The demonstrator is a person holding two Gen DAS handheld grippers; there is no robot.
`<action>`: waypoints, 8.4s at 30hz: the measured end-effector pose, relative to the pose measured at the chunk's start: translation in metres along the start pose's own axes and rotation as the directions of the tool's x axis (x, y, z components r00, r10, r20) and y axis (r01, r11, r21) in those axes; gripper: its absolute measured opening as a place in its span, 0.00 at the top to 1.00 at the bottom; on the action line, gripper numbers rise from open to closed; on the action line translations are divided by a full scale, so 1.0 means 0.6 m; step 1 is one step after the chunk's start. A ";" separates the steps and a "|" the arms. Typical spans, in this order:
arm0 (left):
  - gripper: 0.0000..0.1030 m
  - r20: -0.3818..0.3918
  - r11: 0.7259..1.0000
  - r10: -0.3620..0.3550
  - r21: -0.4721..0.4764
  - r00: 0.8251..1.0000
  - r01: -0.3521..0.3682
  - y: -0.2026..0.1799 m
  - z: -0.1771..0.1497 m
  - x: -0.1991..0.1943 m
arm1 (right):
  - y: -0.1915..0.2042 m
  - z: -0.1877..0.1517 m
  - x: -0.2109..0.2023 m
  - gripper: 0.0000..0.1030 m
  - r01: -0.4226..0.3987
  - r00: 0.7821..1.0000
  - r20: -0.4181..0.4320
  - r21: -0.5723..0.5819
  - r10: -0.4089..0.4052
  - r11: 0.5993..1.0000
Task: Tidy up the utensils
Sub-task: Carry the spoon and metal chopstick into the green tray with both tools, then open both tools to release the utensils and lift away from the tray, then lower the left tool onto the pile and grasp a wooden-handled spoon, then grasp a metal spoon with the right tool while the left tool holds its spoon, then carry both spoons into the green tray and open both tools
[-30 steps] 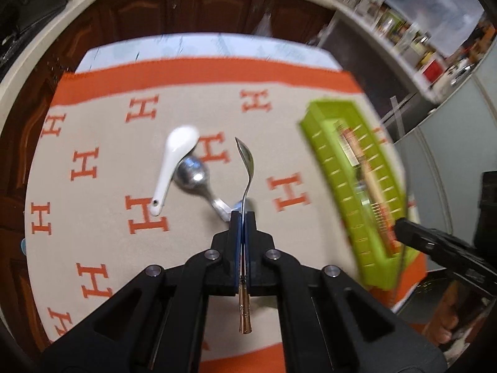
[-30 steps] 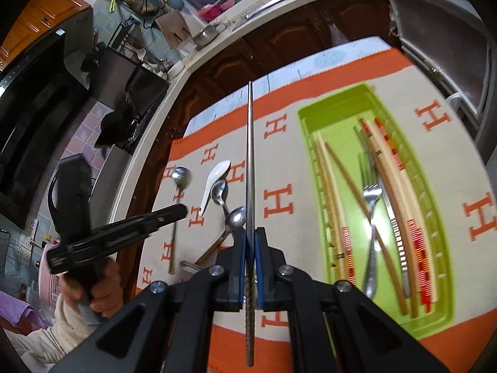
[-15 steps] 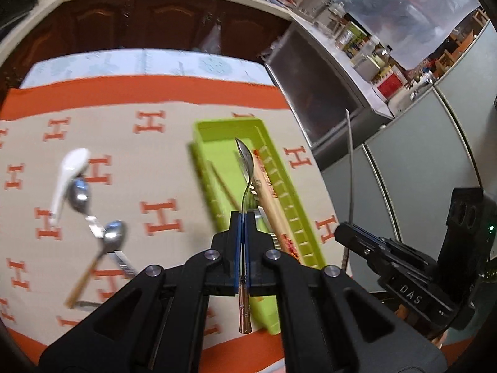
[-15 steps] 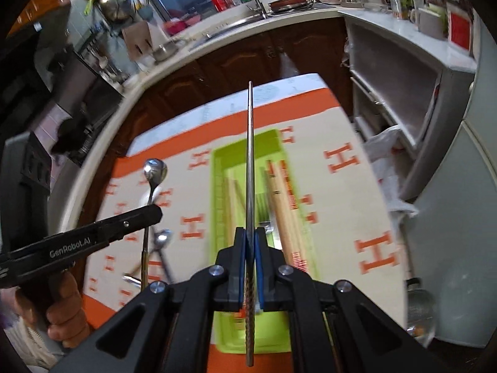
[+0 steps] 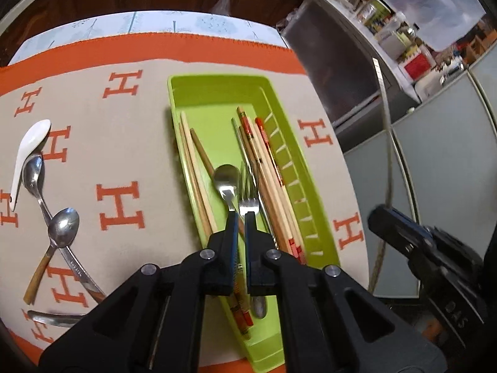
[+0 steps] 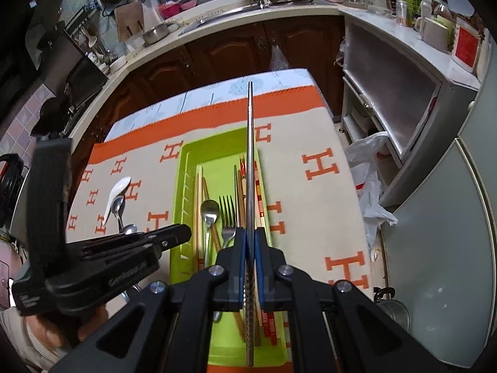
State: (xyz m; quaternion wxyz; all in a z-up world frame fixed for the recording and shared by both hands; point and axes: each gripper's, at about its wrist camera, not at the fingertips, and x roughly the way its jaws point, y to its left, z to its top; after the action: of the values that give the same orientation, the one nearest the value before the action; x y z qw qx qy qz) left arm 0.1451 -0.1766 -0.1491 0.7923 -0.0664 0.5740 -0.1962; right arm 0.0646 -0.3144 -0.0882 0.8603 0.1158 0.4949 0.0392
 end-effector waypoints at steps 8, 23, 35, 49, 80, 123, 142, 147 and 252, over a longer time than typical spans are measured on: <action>0.65 0.036 0.998 0.042 0.041 0.998 -0.043 0.017 -0.017 -0.046 | 0.022 -0.003 0.052 0.95 0.009 0.996 -0.089 -0.070 -0.015 0.998; 0.56 0.143 0.979 0.198 0.015 0.970 -0.202 0.118 -0.059 -0.139 | 0.053 -0.009 0.063 0.93 0.070 0.988 -0.133 -0.100 -0.083 0.993; 0.56 0.171 0.972 0.234 -0.003 0.957 -0.237 0.162 -0.113 -0.192 | 0.091 -0.036 0.011 0.92 0.031 0.994 -0.100 -0.069 -0.038 0.997; 0.56 0.235 0.967 0.256 -0.049 0.938 -0.251 0.219 -0.158 -0.254 | 0.176 -0.069 0.002 0.92 -0.014 0.992 -0.125 -0.117 0.000 0.993; 0.56 0.191 0.976 0.217 -0.067 0.957 -0.208 0.422 -0.082 -0.300 | 0.363 -0.001 0.102 0.92 -0.162 0.964 -0.241 -0.209 0.110 0.964; 0.95 -0.171 0.960 0.140 0.263 0.975 -0.091 0.308 -0.078 -0.052 | 0.268 -0.100 0.168 0.92 -0.198 0.916 -0.357 -0.003 0.184 0.980; 0.95 -0.014 0.994 0.084 0.071 0.996 -0.083 0.390 -0.165 -0.148 | 0.229 -0.126 0.163 0.92 -0.142 0.917 -0.359 0.116 0.175 0.983; 0.95 -0.093 0.997 0.044 0.066 0.995 -0.038 0.398 -0.178 -0.127 | 0.230 -0.126 0.162 0.92 -0.139 0.919 -0.354 0.117 0.172 0.983; 0.96 0.063 0.994 0.022 0.105 0.998 -0.029 -0.021 0.049 -0.033 | -0.074 -0.167 -0.053 0.93 0.000 0.996 0.074 0.492 -0.042 0.870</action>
State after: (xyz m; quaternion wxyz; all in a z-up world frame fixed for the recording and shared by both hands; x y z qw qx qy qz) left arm 0.1646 -0.1841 -0.1179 0.8143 -0.0230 0.5390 -0.2141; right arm -0.0398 -0.3474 -0.1203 0.8227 0.3270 0.4538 -0.1020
